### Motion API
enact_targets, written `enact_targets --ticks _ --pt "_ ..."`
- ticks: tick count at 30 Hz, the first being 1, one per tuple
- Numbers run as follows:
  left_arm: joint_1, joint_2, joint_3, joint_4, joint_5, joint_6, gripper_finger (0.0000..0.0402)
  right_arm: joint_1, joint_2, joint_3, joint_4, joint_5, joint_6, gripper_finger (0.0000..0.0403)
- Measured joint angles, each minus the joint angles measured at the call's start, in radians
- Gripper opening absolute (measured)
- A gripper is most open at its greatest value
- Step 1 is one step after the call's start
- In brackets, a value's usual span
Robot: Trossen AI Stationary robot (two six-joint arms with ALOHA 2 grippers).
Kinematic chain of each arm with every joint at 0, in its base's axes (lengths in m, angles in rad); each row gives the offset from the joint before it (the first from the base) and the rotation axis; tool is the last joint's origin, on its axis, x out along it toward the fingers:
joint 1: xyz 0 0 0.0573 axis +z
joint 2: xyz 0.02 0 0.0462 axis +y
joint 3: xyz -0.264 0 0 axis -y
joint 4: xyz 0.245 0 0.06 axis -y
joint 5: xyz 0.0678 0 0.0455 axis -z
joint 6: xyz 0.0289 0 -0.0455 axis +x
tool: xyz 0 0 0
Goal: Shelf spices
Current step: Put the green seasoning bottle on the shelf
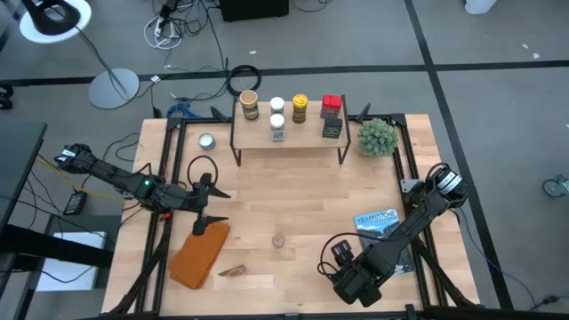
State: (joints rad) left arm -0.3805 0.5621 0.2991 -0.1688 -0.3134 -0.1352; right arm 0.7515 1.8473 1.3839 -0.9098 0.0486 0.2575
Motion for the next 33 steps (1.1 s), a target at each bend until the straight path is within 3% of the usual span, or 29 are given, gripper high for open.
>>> enact_targets --ticks 9,23,33 --pt "0.0 0.0 0.0 0.0 0.0 0.0 0.0335 0.0 0.0 -0.021 0.007 0.001 0.012 0.0199" --pt "0.0 0.0 0.0 0.0 0.0 0.0 0.0335 -0.049 0.0 0.05 -0.015 0.035 0.134 0.0198" --pt "0.0 0.0 0.0 0.0 0.0 0.0 0.0335 -0.167 0.0 0.245 -0.232 0.049 0.074 0.0205"
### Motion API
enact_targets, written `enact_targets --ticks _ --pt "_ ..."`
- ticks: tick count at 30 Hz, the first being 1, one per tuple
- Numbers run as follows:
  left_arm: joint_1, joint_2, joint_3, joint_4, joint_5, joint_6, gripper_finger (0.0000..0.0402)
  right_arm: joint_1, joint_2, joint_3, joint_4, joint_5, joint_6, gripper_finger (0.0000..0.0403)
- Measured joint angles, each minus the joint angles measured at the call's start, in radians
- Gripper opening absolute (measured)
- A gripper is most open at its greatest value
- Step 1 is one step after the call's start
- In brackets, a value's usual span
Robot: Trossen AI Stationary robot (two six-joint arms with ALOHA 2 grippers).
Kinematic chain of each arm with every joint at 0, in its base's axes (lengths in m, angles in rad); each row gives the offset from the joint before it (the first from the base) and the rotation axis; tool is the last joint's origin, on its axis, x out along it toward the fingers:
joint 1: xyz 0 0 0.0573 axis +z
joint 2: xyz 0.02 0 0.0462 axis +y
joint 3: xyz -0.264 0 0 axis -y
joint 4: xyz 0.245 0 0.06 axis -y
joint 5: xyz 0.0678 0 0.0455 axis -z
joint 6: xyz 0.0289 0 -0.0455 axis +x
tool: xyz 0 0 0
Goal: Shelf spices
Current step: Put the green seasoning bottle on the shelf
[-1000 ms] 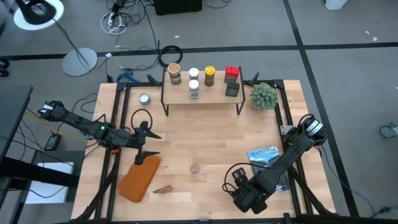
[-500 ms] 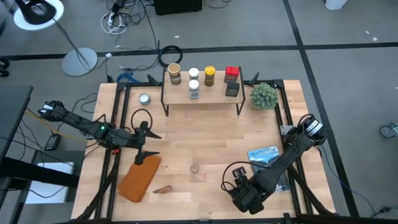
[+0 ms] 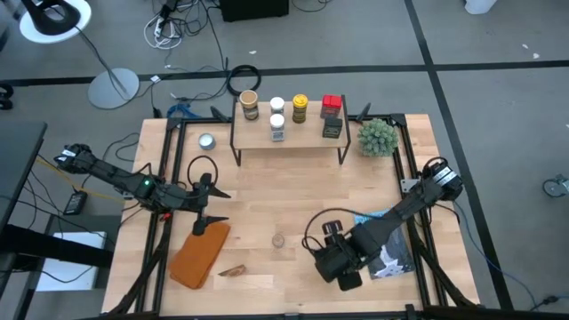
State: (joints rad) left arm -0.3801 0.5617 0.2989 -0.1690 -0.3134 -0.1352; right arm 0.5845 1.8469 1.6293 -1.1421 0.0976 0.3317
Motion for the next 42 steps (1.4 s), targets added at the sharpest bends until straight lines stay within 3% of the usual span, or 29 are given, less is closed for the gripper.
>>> enact_targets --ticks 11,22,31,42 --pt "0.0 0.0 0.0 0.0 0.0 0.0 0.0335 -0.218 0.0 0.309 -0.31 0.169 -0.186 0.0202" --pt "0.0 0.0 0.0 0.0 0.0 0.0 0.0335 -0.569 0.0 0.405 -0.328 0.196 -0.551 0.0202" --pt "0.0 0.0 0.0 0.0 0.0 0.0 0.0335 -0.849 0.0 0.405 -0.176 0.043 -0.725 0.0202" --pt "0.0 0.0 0.0 0.0 0.0 0.0 0.0335 -1.004 0.0 0.405 -0.116 -0.061 -0.813 0.0204"
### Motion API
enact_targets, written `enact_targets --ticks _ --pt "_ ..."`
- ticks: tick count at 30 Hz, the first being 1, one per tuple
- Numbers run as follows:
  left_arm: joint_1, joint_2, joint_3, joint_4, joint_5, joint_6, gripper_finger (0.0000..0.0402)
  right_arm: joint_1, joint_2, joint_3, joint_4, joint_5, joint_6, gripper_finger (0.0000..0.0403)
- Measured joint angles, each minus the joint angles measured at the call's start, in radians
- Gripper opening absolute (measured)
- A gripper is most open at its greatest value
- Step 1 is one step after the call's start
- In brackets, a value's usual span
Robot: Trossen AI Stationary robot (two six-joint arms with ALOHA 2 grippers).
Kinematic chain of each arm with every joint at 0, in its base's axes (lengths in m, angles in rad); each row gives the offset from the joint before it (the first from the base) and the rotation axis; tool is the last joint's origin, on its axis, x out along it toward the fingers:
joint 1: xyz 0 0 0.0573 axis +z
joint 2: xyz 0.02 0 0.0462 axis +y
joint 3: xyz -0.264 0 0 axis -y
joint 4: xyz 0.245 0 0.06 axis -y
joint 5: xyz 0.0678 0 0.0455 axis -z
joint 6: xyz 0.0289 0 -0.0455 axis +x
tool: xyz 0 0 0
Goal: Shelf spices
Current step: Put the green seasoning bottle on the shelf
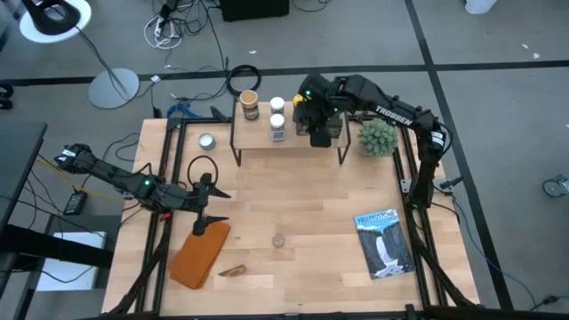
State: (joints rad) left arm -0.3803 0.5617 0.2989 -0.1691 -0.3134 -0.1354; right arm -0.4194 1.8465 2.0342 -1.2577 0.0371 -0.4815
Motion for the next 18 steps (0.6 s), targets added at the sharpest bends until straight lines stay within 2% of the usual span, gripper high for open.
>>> enact_targets --ticks 8,18 --pt "0.0 0.0 0.0 0.0 0.0 0.0 0.0335 -0.031 -0.001 -0.03 0.002 -0.057 -0.002 0.0205" --pt "0.0 0.0 0.0 0.0 0.0 0.0 0.0335 -0.039 0.0 -0.067 0.079 -0.058 -0.01 0.0207"
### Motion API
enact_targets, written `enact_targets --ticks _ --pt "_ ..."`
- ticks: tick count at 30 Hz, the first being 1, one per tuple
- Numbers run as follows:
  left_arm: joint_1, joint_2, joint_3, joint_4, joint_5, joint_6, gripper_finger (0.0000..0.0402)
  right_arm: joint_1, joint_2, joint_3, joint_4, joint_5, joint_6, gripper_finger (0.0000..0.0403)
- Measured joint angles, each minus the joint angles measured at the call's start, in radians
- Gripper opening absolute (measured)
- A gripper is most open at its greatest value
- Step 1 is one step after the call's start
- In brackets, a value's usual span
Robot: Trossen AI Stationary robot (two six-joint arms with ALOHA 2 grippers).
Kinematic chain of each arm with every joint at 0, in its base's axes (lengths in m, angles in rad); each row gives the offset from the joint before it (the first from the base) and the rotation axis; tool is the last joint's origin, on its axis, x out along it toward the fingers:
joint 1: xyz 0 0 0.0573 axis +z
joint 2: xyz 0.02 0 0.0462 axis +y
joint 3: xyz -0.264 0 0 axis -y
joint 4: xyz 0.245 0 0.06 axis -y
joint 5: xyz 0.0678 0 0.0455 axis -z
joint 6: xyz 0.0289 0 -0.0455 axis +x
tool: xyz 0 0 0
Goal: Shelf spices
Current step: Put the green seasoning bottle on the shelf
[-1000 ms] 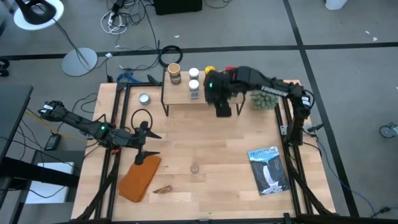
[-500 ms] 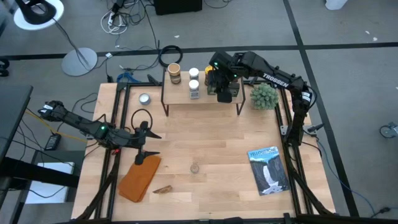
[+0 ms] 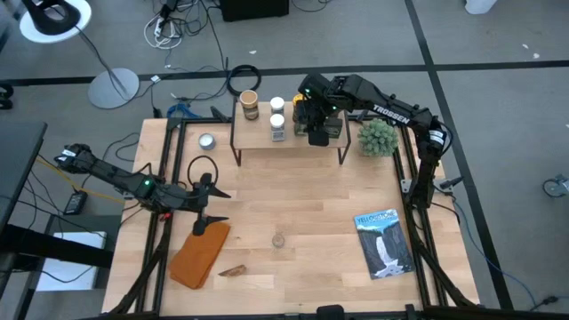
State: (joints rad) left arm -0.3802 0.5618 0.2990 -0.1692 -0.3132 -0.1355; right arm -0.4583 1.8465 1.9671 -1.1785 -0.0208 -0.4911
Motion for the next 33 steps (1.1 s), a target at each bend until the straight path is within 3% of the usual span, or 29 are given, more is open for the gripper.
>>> enact_targets --ticks 33 --pt "0.0 0.0 0.0 0.0 0.0 0.0 0.0335 -0.007 0.0 0.0 0.033 0.0 0.018 0.0219"
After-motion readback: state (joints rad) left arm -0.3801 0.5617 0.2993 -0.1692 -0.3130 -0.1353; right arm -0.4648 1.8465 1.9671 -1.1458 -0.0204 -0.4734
